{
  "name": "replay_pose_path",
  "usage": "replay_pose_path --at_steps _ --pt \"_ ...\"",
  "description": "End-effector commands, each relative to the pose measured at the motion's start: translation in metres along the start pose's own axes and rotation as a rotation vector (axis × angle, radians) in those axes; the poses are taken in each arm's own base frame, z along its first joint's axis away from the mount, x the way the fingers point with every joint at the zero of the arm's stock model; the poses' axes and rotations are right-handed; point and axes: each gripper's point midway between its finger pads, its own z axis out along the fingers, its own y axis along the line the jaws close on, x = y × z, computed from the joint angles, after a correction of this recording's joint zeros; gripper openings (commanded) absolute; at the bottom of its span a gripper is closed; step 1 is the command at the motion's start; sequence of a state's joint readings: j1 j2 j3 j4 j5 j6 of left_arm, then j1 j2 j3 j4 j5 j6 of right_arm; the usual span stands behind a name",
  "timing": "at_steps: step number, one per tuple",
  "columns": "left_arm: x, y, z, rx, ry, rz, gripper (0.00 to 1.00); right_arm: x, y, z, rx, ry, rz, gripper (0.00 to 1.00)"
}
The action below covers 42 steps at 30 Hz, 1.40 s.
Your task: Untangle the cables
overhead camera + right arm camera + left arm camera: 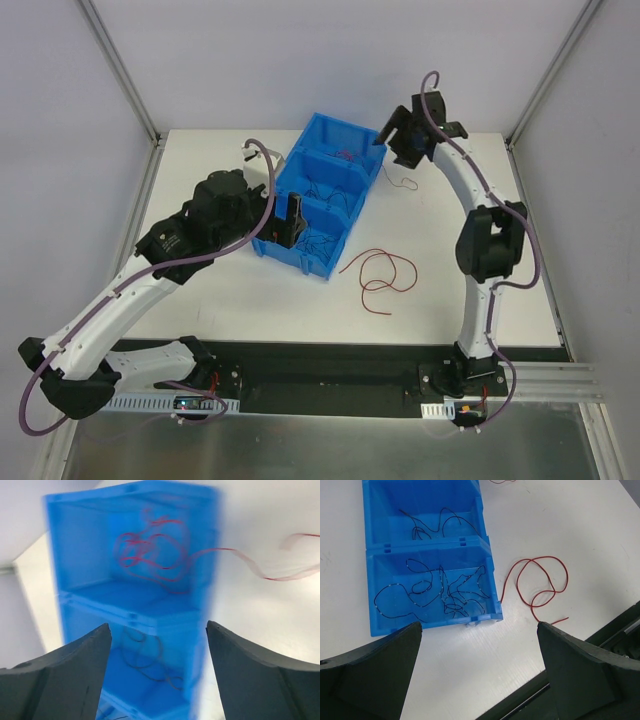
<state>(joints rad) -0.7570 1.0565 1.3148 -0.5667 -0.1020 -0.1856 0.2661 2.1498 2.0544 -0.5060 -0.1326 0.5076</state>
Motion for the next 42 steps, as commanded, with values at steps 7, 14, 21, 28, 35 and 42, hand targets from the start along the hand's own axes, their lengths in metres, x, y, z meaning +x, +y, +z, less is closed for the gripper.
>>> replay_pose_path --at_steps 7,14,21,28,35,42 --pt "-0.017 -0.009 -0.005 0.050 -0.033 -0.018 0.99 0.001 -0.147 -0.035 0.554 0.038 -0.039 0.75" --pt "-0.014 -0.010 -0.008 0.056 -0.030 -0.036 0.99 0.018 -0.152 0.001 0.453 -0.002 0.332 0.68" --pt "-0.015 -0.009 -0.011 0.053 -0.029 -0.033 0.99 0.027 -0.160 0.038 0.406 -0.025 0.554 0.66" --pt "-0.012 -0.005 -0.013 0.034 -0.026 -0.030 0.99 0.020 -0.171 0.056 0.359 -0.053 0.685 0.67" --pt "-0.014 -0.007 -0.010 0.039 -0.020 -0.028 0.99 0.006 -0.187 0.083 0.364 -0.082 0.696 0.44" --pt "-0.015 -0.009 -0.012 0.047 -0.020 -0.035 0.99 -0.030 -0.142 0.075 0.213 -0.136 0.439 0.00"
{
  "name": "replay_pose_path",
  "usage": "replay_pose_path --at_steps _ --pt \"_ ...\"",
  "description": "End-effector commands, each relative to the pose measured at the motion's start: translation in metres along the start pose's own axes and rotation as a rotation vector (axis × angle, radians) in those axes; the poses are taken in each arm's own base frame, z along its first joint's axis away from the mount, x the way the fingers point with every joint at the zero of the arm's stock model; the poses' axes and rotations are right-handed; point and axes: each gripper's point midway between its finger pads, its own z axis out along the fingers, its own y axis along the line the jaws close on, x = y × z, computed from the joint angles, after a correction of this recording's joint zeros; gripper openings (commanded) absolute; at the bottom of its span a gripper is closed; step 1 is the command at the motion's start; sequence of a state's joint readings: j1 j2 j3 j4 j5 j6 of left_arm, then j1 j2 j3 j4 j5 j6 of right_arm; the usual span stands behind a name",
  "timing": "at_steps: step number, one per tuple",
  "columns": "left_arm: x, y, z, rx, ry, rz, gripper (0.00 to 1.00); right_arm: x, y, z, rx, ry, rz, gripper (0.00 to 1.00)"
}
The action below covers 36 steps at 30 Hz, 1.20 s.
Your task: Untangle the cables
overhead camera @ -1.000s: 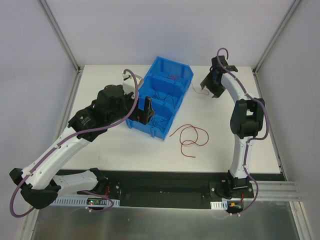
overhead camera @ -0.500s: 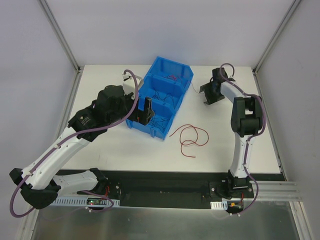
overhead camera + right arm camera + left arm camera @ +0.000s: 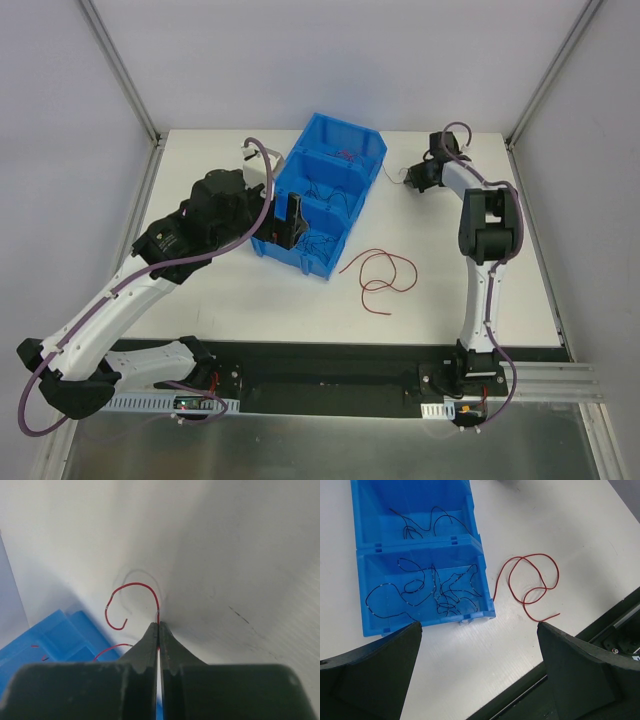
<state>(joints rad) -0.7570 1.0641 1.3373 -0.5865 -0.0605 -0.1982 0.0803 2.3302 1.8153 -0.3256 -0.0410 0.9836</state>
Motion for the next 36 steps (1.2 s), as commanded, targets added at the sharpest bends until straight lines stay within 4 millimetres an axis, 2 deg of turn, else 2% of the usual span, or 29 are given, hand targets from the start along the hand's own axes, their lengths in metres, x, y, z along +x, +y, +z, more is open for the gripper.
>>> replay_pose_path --at_steps 1,3,5,7,9,13,15,17,23,26,30,36 --pt "-0.013 -0.001 -0.008 0.006 -0.032 -0.023 0.99 -0.006 0.056 -0.036 -0.189 -0.087 -0.240 0.00" --pt "-0.013 0.000 -0.008 0.003 -0.031 -0.025 0.99 -0.002 0.086 -0.062 -0.304 -0.147 -0.385 0.00" --pt "-0.012 -0.001 -0.008 0.007 -0.030 -0.025 0.99 0.003 0.106 -0.084 -0.371 -0.223 -0.500 0.00" --pt "-0.012 -0.001 -0.007 0.007 -0.029 -0.023 0.99 0.018 0.126 -0.099 -0.429 -0.240 -0.600 0.00" --pt "-0.012 -0.001 -0.006 0.006 -0.026 -0.018 0.99 0.037 0.140 -0.104 -0.443 -0.244 -0.686 0.01" --pt "-0.011 -0.001 -0.009 0.008 -0.027 -0.015 0.99 0.068 0.167 -0.098 -0.438 -0.244 -0.802 0.00" --pt "-0.009 0.001 -0.012 0.003 -0.026 -0.014 0.99 0.084 0.170 -0.077 -0.405 -0.247 -0.849 0.00" --pt "-0.007 0.003 -0.015 -0.007 -0.026 -0.015 0.99 0.096 0.174 -0.067 -0.394 -0.255 -0.889 0.00" --pt "-0.001 0.010 -0.025 -0.038 -0.025 -0.026 0.99 0.114 0.175 -0.050 -0.365 -0.303 -1.022 0.01" --pt "-0.001 0.012 -0.026 -0.046 -0.026 -0.022 0.99 0.114 0.169 -0.049 -0.337 -0.306 -1.053 0.11" --pt "-0.003 0.011 -0.022 -0.046 -0.021 -0.017 0.99 0.107 0.173 -0.064 -0.327 -0.332 -1.057 0.24" --pt "-0.004 0.008 -0.017 -0.033 -0.008 -0.015 0.99 0.090 0.183 -0.108 -0.323 -0.376 -1.035 0.47"
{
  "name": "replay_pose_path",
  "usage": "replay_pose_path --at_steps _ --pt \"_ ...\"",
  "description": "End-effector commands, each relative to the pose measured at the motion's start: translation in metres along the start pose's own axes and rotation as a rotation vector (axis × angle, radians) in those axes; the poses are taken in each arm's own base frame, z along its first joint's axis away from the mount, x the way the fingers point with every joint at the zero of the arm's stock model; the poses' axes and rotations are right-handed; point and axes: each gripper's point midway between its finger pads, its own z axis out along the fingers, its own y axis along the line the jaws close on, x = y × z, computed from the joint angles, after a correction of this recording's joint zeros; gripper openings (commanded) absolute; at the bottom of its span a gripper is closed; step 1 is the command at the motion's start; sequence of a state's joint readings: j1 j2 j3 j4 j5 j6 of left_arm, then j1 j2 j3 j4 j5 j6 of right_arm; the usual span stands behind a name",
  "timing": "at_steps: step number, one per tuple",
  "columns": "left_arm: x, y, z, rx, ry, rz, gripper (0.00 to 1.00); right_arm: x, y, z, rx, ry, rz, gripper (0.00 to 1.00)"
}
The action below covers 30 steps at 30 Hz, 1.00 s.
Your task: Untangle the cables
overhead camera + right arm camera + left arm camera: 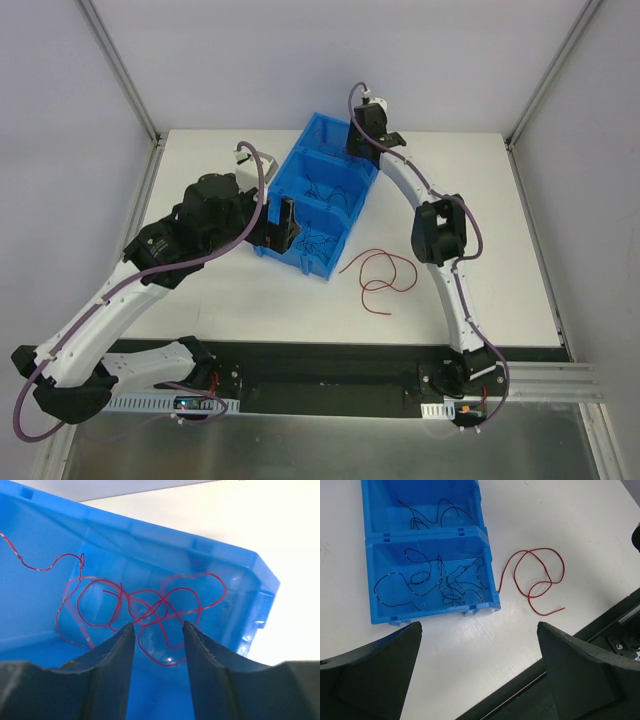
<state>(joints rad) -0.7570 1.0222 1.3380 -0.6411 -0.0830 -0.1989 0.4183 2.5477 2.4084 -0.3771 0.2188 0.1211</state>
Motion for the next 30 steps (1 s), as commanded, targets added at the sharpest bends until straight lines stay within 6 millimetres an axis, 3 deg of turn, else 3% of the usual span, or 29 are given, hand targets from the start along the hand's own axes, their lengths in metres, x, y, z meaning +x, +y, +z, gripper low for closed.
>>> replay_pose_path --at_steps 1,5,10,15,18,20,24,30 --pt "-0.009 0.001 -0.002 -0.005 -0.015 -0.017 0.99 -0.081 0.000 -0.067 0.005 -0.140 0.018 0.50" --pt "-0.007 0.000 0.000 0.000 -0.007 -0.023 0.99 -0.091 -0.011 -0.086 0.022 -0.140 0.019 0.67" --pt "-0.009 -0.004 0.002 0.017 -0.001 -0.034 0.99 -0.091 -0.024 -0.106 0.010 -0.090 0.056 0.74" --pt "-0.007 -0.009 0.012 0.034 0.020 -0.039 0.99 -0.062 -0.023 -0.138 -0.073 0.042 0.053 0.74" --pt "-0.005 -0.013 0.023 0.052 0.041 -0.036 0.99 -0.019 -0.031 -0.162 -0.099 0.169 0.023 0.75" --pt "-0.004 -0.015 0.032 0.057 0.056 -0.034 0.99 0.033 -0.040 -0.182 -0.130 0.308 0.013 0.75" --pt "0.001 -0.026 0.052 0.109 0.104 -0.032 0.98 0.098 -0.063 -0.236 -0.146 0.438 0.000 0.77" --pt "0.005 -0.040 0.082 0.168 0.177 -0.024 0.95 0.181 -0.083 -0.297 -0.237 0.565 -0.019 0.76"
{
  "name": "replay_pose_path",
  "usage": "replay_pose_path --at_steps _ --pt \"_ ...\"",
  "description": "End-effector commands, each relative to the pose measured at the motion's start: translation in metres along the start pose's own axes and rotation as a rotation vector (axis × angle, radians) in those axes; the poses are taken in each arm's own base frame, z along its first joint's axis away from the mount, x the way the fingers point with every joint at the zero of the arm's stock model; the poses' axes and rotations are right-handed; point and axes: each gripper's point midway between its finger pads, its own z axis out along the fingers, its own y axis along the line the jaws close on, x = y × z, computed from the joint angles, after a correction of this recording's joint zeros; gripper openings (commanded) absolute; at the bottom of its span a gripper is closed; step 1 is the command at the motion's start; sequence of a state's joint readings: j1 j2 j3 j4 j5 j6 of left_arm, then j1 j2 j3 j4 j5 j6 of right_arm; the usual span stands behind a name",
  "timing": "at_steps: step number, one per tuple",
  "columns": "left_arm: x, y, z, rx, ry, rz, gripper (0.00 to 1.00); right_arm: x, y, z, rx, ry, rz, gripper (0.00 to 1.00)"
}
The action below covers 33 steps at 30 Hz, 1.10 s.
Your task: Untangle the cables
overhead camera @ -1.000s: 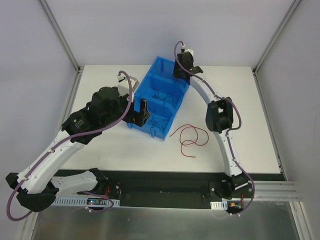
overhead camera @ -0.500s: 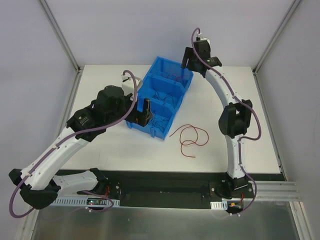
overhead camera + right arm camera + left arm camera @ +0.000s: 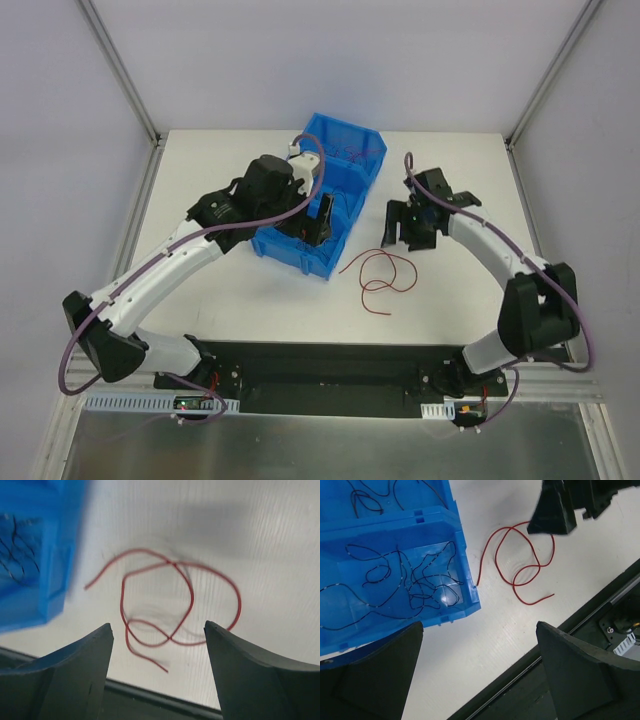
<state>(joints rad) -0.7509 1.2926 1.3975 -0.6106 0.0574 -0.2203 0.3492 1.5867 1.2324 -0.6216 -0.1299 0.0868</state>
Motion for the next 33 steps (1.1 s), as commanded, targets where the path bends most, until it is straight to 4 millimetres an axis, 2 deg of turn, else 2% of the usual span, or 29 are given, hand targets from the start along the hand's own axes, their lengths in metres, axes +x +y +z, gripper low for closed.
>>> replay_pose_path --at_steps 1,5,10,14,19,26,30,33 --pt "-0.025 -0.019 0.010 0.096 -0.022 0.010 0.95 0.054 0.012 -0.024 -0.149 0.051 -0.071 0.76" --pt "-0.035 -0.030 0.021 0.146 -0.007 0.012 0.93 0.085 0.021 -0.026 -0.218 0.009 -0.289 0.77" --pt "-0.045 -0.035 0.022 0.161 -0.021 0.011 0.91 0.082 0.025 -0.023 -0.209 -0.099 -0.519 0.78" --pt "-0.042 -0.026 0.010 0.120 -0.048 0.028 0.91 0.077 0.012 -0.010 -0.089 -0.048 -0.662 0.78" --pt "-0.031 -0.011 -0.004 0.059 -0.071 0.047 0.92 0.083 0.015 0.009 -0.084 0.033 -0.794 0.77" --pt "-0.029 0.002 -0.012 0.001 -0.092 0.060 0.93 0.096 0.030 0.031 -0.102 0.121 -0.886 0.76" --pt "-0.025 0.002 -0.016 0.001 -0.097 0.048 0.93 0.117 0.034 0.043 -0.117 0.203 -0.910 0.73" --pt "-0.021 0.006 -0.021 -0.015 -0.106 0.034 0.93 0.129 0.028 0.048 -0.085 0.237 -0.913 0.70"
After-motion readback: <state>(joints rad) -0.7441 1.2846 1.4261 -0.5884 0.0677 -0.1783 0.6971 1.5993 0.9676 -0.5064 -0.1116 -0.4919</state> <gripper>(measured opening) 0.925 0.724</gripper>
